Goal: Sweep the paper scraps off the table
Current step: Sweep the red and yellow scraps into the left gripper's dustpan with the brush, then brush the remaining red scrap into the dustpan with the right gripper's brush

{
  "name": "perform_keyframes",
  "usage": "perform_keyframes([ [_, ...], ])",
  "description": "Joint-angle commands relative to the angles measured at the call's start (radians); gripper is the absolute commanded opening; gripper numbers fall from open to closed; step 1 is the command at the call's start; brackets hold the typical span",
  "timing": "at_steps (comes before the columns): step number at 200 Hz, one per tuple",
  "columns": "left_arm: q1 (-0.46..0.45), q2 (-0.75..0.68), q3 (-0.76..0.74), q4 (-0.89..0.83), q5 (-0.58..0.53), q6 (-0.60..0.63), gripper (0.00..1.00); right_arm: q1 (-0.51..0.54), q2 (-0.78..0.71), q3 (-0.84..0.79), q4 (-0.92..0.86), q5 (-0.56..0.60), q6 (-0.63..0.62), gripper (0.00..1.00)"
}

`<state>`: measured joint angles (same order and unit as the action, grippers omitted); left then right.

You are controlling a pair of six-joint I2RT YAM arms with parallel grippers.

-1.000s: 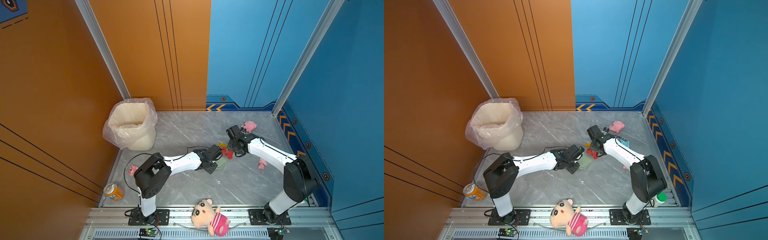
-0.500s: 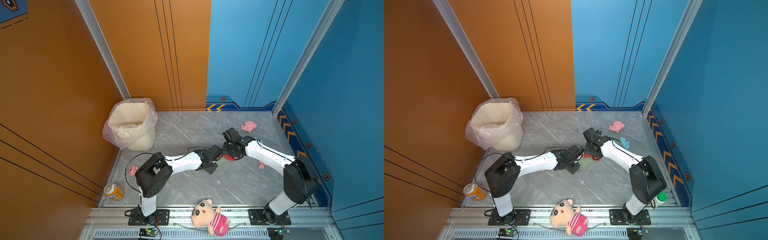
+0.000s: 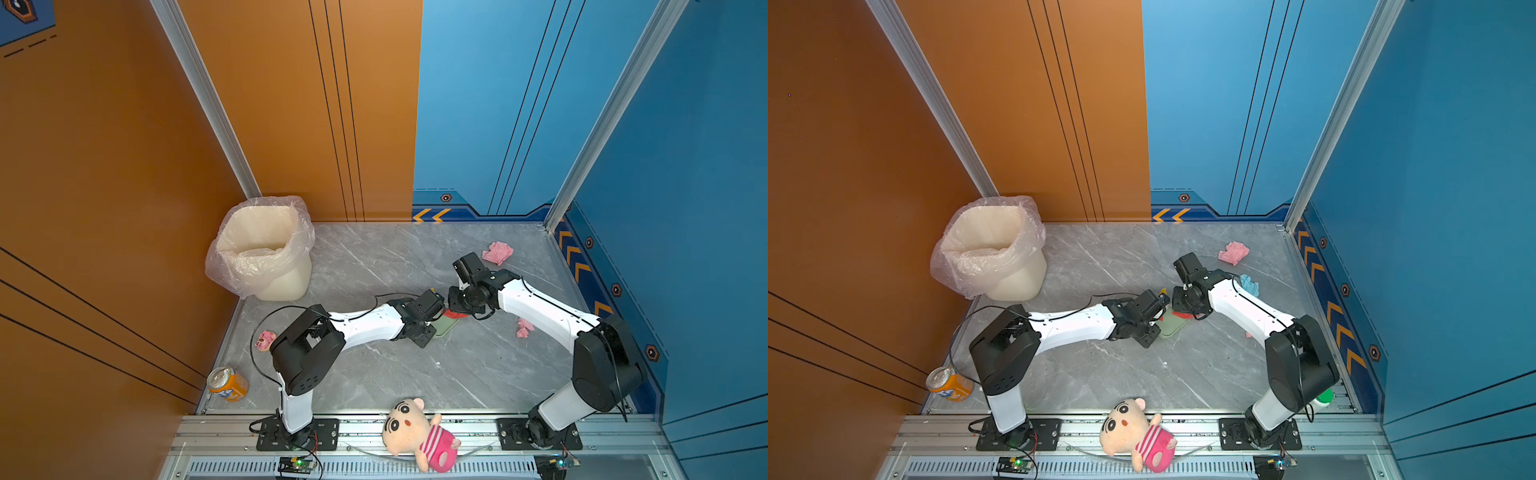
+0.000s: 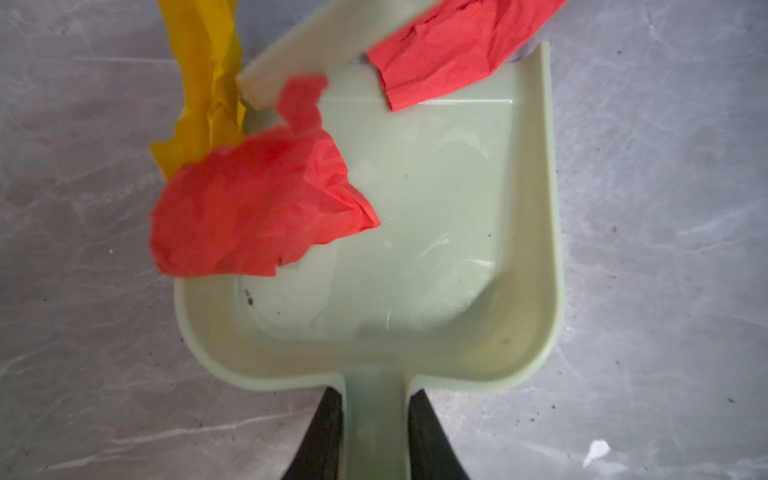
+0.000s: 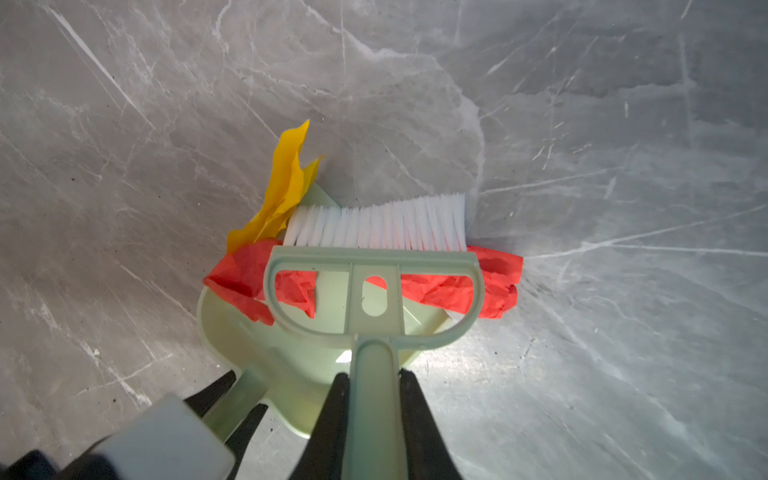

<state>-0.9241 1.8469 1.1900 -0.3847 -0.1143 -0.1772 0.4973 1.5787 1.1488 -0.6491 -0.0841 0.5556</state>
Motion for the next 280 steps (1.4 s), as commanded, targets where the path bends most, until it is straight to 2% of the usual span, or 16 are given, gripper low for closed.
perform_keyframes([
  [1,-0.002,0.015,0.019,-0.008,0.025,-0.008,0.16,-0.034,-0.057,-0.016,-0.064,-0.028,-0.054,0.0],
  [26,0.0,0.014,0.019,-0.008,0.026,-0.007,0.16,-0.073,-0.123,-0.027,-0.06,-0.015,-0.063,0.0],
  [66,0.001,0.018,0.022,-0.008,0.027,-0.007,0.16,-0.119,-0.206,-0.033,-0.169,0.188,-0.01,0.0],
  [103,0.001,0.017,0.023,-0.008,0.03,-0.004,0.16,-0.163,-0.251,-0.089,-0.212,0.268,0.014,0.0],
  [184,0.007,0.015,0.017,-0.01,0.034,-0.005,0.16,-0.157,-0.194,-0.139,-0.151,0.201,0.039,0.0],
  [245,0.007,0.018,0.024,-0.009,0.035,-0.007,0.16,-0.072,-0.138,-0.097,-0.116,0.166,0.047,0.0],
  [280,0.007,0.028,0.028,-0.008,0.039,-0.006,0.16,-0.037,-0.125,-0.086,-0.11,0.132,0.01,0.0],
])
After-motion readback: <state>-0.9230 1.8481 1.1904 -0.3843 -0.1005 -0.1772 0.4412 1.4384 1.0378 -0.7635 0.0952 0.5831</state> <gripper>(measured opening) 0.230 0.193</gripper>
